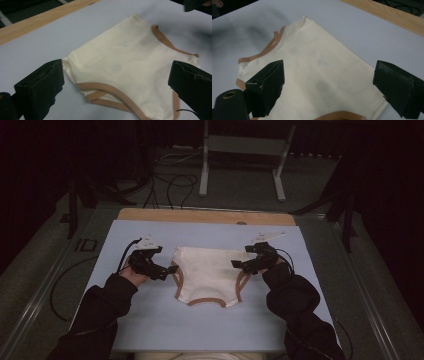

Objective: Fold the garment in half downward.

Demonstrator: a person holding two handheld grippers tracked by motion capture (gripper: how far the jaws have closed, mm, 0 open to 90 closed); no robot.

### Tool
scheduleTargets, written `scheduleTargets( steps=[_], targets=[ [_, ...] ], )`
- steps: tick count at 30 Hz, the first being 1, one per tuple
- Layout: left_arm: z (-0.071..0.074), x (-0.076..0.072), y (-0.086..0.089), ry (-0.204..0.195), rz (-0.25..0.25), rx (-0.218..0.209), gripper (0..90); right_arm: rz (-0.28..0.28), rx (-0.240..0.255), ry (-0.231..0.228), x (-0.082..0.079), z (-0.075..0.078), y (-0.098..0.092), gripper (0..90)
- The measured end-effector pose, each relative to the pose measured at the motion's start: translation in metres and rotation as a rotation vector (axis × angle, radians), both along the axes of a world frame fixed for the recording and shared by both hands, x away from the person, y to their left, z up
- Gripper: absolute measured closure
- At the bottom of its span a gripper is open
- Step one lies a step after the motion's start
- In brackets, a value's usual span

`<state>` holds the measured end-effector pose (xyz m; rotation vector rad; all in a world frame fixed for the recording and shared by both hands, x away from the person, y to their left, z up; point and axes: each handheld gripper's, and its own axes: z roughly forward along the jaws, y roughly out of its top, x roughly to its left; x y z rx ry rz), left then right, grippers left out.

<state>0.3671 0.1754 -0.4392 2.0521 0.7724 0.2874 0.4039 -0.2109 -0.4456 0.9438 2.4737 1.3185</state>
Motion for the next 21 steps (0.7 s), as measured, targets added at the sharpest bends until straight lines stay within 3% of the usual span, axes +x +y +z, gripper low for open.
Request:
scheduleTargets(
  steps=[6, 15, 21],
  targets=[
    [-0.006, -0.011, -0.001, -0.015, -0.047, 0.006, 1.2, 0.034, 0.002, 0.004, 0.0, -0.003, 0.015, 10.1],
    [-0.016, -0.025, 0.003, -0.068, -0.122, -0.038, 2.2, 0.063, 0.007, 0.007, 0.004, -0.008, 0.034, 10.1],
    [-0.021, -0.034, 0.001, -0.04, -0.152, -0.013, 2.1, 0.09, -0.005, 0.004, 0.008, -0.01, 0.049, 10.1]
  ],
)
